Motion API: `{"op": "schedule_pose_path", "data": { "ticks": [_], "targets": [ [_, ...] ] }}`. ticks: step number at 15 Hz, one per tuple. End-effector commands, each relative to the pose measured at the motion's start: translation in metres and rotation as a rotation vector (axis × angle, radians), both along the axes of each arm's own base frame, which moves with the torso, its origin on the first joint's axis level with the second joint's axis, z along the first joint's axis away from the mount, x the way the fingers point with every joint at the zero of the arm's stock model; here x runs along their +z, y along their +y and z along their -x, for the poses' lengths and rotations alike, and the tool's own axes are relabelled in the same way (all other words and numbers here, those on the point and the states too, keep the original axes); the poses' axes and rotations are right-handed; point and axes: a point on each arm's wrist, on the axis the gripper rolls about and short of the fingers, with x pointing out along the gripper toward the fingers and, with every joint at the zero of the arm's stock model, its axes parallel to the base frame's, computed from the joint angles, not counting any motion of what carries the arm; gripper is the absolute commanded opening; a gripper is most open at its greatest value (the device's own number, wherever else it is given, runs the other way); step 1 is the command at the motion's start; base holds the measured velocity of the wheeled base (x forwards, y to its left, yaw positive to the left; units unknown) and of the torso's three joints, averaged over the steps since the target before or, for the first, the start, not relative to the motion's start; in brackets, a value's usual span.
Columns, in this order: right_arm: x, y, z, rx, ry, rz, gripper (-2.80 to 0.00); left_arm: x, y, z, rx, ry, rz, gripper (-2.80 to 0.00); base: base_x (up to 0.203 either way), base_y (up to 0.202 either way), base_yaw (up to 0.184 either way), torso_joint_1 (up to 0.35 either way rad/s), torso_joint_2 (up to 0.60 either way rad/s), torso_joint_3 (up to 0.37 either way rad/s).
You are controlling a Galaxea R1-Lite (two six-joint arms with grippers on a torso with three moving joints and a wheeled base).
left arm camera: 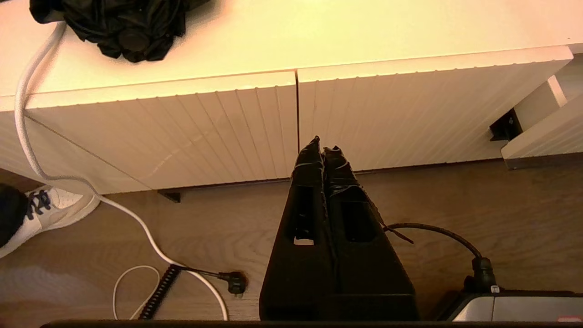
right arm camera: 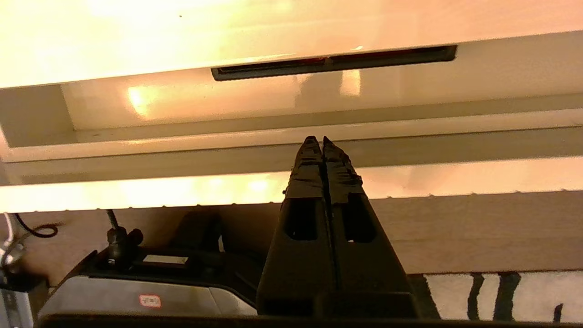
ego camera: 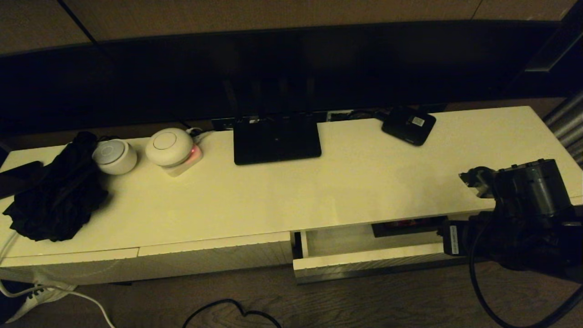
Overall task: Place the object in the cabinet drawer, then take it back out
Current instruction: Open the drawer
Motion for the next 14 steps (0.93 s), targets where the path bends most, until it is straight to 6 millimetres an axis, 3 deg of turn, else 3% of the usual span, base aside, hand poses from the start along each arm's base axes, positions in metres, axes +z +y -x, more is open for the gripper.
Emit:
{"op": "schedule_pose_path", "data": {
  "ticks": [1,14],
  "targets": [
    [-0.008,0.004,-0.004,0.011,0.027,0.018,-2.8,-0.001,0.0,0.0,-0.001,0.003,0.0,-2.8,0.0,0.0,0.0,0.0,0.0,0.0],
    [-0.034,0.025,-0.043,-0.037,-0.026,0.06,-2.8,-0.001,0.0,0.0,0.001,0.003,0.0,-2.8,0.0,0.0,0.0,0.0,0.0,0.0]
  ]
}}
